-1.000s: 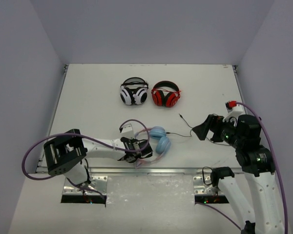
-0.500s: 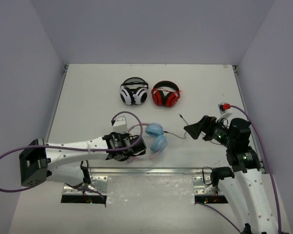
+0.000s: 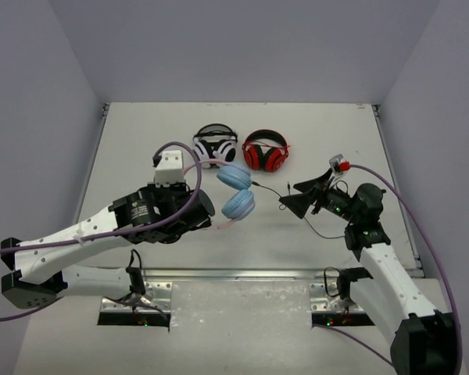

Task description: Wrap the headphones

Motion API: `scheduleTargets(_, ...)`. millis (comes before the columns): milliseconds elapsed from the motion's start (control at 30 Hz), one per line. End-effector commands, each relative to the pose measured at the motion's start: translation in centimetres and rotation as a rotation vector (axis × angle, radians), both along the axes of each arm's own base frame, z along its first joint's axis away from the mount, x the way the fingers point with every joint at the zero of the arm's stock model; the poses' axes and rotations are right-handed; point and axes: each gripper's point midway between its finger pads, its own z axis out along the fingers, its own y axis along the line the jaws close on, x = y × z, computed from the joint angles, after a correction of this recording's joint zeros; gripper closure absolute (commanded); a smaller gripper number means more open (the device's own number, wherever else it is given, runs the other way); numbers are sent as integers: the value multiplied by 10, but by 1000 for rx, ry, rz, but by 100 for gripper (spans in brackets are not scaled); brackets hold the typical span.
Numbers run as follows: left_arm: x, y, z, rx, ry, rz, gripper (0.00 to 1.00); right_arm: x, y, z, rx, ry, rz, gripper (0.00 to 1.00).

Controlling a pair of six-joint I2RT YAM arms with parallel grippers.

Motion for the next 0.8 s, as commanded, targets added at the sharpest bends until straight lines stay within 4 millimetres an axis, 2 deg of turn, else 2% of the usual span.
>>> scheduleTargets(0,5,11,43,-47,-113,9,100,6,10,23,-54,-176,90,4)
scheduleTargets(33,5,13,50,-74,-131,13,100,1,16,23,-45,-192,141,7)
scheduleTargets(100,5,19,63,-126,-173,29,100,-8,27,6,-47,-156,204,9)
scheduleTargets(167,6,22,78,-168,-219,36,99,-12,32,-2,-63,-175,228,11)
scheduleTargets(200,8,21,85,-190,-243,40,100,-13,30,-11,-67,-159,215,12)
scheduleTargets(333,9,27,109,-235,-295,58,100,-11,28,-15,-62,-198,182,12)
scheduleTargets(433,9,23,131,-287,-320,19,100,3,25,-18,-78,-194,136,15)
scheduleTargets(467,8,24,141,-303,-332,10,100,15,22,-15,-100,-214,87,16)
scheduleTargets(567,6,27,160,-348,-355,9,100,28,20,-15,-96,-196,44,27)
scheduleTargets(600,6,27,164,-354,-360,6,100,29,22,-8,-78,-221,61,28)
scheduleTargets(633,7,25,167,-356,-363,0,100,27,28,-12,-58,-188,102,32)
scheduleTargets(733,8,20,172,-364,-364,-18,100,34,32,-15,-49,-178,94,33)
scheduleTargets(767,8,19,173,-365,-363,-21,100,36,32,-13,-46,-179,93,37)
